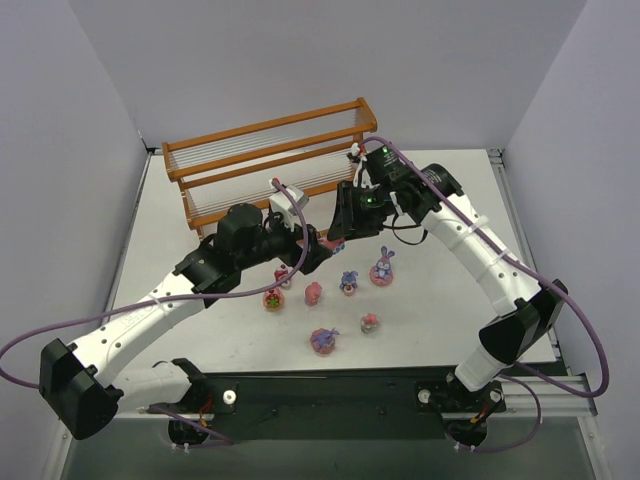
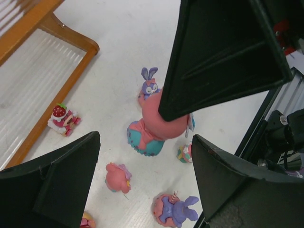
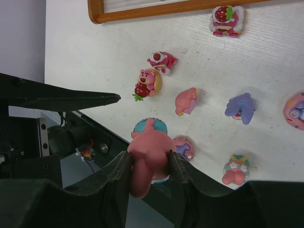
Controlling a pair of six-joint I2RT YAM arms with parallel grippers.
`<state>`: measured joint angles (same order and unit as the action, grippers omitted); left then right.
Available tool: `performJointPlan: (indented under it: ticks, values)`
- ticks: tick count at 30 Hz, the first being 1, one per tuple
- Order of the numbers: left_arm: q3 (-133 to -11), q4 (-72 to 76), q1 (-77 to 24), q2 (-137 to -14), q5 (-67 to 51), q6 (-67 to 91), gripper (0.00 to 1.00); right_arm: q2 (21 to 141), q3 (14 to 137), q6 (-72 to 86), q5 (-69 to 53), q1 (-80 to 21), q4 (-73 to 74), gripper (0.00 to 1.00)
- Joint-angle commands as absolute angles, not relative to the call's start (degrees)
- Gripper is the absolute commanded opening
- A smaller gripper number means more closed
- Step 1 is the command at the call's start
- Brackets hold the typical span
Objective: Place and organize the plastic toys onto the shelf
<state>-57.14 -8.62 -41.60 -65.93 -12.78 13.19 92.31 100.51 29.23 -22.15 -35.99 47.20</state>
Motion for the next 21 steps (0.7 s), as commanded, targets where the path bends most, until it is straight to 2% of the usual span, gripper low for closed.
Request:
performJointPlan:
  ticks: [1, 21]
  values:
    - [-57.48, -1.94, -41.84, -66.01, -12.20, 12.40, 0.87, 88.68, 100.37, 32.26, -25.31, -36.30, 49.57, 0.00]
    - [-58.45, -5.19, -41.84, -67.06, -24.52, 10.55, 0.87, 87.63, 102.39, 32.96, -31.55, -36.12, 49.92, 0.00]
